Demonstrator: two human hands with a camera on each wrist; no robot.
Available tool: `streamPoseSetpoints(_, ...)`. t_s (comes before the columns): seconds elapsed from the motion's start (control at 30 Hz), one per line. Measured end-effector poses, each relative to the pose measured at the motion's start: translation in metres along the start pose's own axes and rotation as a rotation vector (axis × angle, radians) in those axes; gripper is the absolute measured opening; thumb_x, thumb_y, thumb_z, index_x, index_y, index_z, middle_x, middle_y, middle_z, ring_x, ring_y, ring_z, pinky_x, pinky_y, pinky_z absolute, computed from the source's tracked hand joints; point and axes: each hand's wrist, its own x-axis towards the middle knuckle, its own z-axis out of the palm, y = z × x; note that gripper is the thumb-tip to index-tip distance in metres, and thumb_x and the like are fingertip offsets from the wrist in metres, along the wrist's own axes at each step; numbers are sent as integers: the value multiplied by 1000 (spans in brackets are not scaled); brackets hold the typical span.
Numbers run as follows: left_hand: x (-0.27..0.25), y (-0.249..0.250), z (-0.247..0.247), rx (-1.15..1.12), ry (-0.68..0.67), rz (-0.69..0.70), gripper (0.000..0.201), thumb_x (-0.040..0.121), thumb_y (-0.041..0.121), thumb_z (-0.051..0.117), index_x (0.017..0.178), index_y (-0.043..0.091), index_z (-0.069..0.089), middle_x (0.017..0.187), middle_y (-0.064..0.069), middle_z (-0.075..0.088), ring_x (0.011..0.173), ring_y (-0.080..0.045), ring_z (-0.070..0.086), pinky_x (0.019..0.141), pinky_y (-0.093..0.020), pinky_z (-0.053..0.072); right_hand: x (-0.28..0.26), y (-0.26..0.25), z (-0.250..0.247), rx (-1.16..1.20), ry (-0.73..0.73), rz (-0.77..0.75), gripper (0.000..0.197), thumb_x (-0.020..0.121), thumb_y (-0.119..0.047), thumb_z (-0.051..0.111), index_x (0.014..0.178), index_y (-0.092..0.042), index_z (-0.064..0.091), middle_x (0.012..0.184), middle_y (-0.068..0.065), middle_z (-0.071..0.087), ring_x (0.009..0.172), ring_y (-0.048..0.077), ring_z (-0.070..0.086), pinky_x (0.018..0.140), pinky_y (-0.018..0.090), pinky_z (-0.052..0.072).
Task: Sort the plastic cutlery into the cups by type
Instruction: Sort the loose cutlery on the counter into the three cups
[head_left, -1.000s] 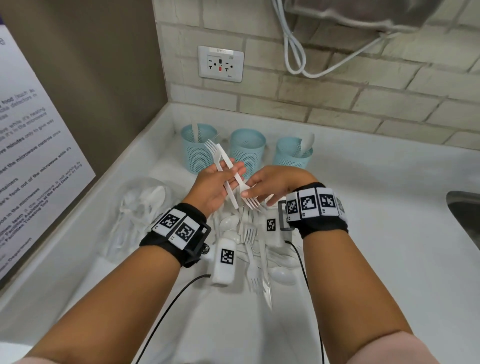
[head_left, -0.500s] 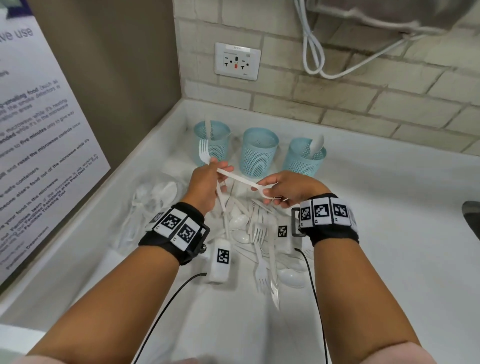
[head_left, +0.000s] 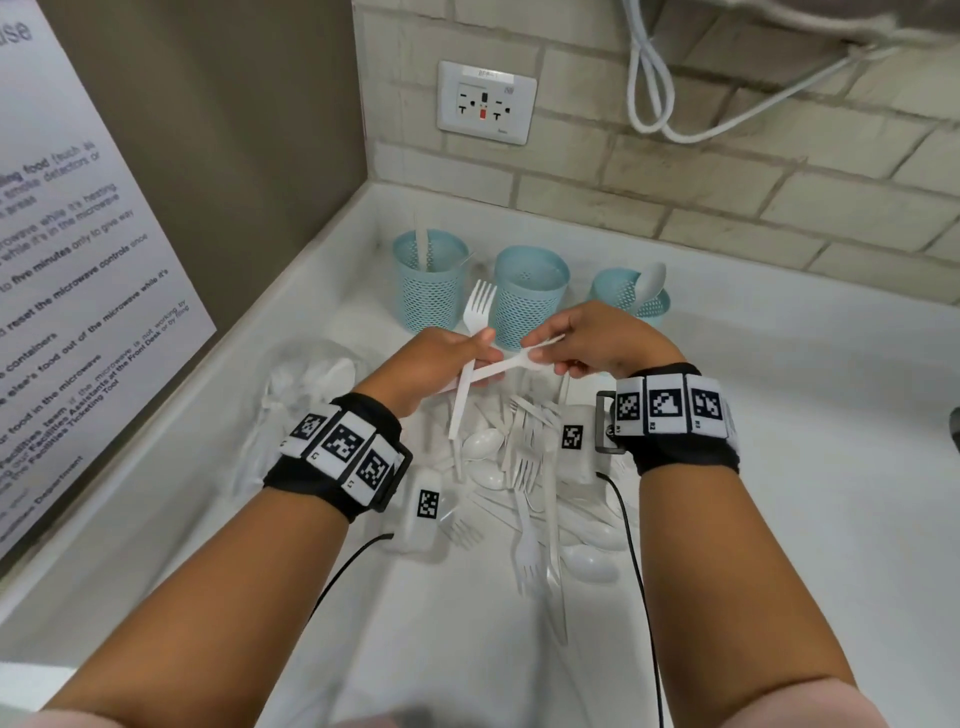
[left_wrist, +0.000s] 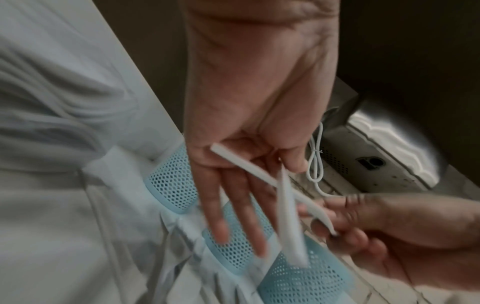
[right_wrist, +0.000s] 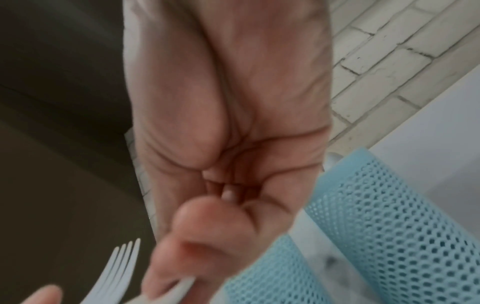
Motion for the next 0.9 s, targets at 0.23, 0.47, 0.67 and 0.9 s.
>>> streamPoseSetpoints(0.23, -7, -4, 5, 58, -269, -83, 41, 97, 41, 41, 111, 10, 64, 87, -5, 74, 74, -16, 72, 64, -23, 57, 9, -7, 16, 275, 33, -105, 23, 89, 0, 59, 112, -2, 61, 72, 8, 61, 46, 3, 61, 57, 15, 55)
streamPoseSetpoints(0.47, -8, -5, 1, -71, -281, -111, 39, 99, 39, 36, 110, 10, 59, 85, -4, 74, 75, -18, 71, 71, -27, 58, 14, -6, 24, 373, 46, -90, 23, 96, -7, 49, 117, -4, 59, 71, 14, 60, 48, 6, 64, 54, 16, 56)
streamPoseSetpoints(0.67, -10, -6, 1, -156, -312, -115, 23, 99, 24, 41, 107, 9, 56, 85, -6, 73, 74, -16, 72, 68, -27, 59, 18, -7, 30, 378, 51, -129, 31, 94, -3, 51, 123, -11, 59, 73, 8, 62, 45, 4, 61, 55, 15, 54)
streamPoseSetpoints(0.9, -8, -6, 3, -175, -243, -91, 27, 100, 26, 38, 113, 8, 53, 72, -4, 55, 54, -10, 60, 63, -26, 57, 21, -10, 34, 494, -43, -92, 33, 97, -16, 40, 125, -10, 58, 71, 3, 62, 54, 9, 58, 52, 19, 44)
